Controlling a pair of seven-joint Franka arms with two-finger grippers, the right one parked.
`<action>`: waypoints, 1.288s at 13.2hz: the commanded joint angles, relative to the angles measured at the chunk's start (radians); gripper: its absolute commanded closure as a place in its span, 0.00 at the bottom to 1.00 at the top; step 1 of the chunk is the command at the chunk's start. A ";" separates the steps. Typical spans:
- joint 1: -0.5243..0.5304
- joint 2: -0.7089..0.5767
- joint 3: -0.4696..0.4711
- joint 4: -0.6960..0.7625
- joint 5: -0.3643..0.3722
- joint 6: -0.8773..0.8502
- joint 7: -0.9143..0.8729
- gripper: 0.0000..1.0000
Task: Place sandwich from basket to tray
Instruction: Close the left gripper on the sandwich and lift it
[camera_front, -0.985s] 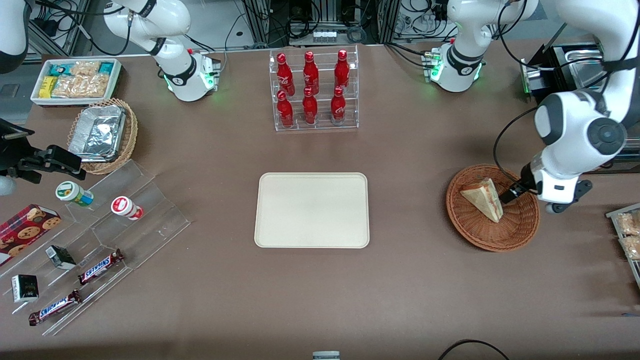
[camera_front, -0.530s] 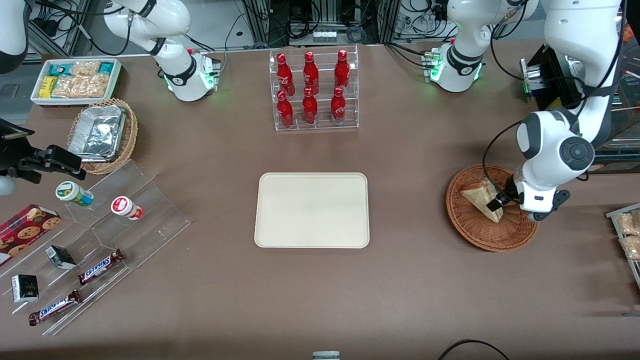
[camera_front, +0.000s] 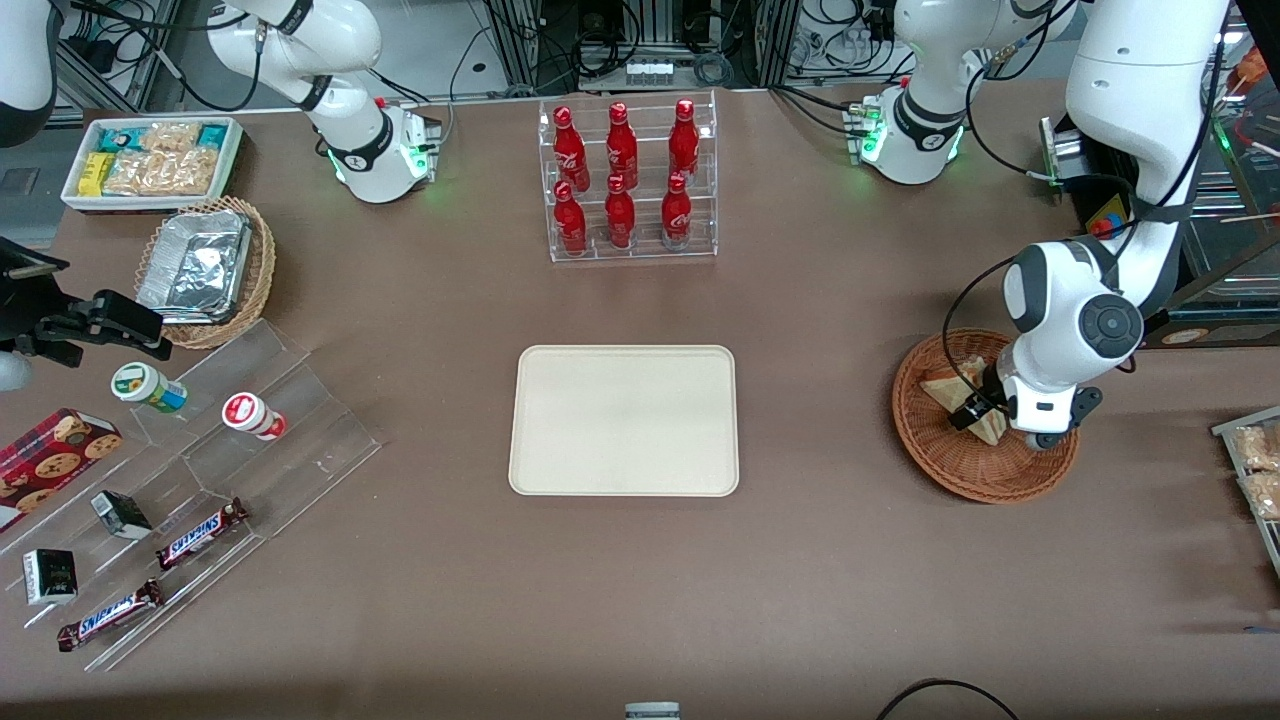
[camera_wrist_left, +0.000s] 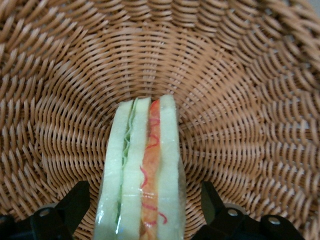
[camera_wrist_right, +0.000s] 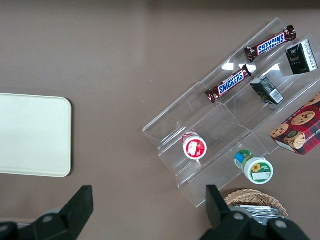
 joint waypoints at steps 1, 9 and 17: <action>-0.013 0.011 0.006 -0.011 -0.009 0.024 -0.028 0.36; -0.100 -0.023 0.001 0.295 -0.006 -0.391 -0.015 0.64; -0.281 0.070 -0.020 0.518 0.001 -0.473 0.022 0.56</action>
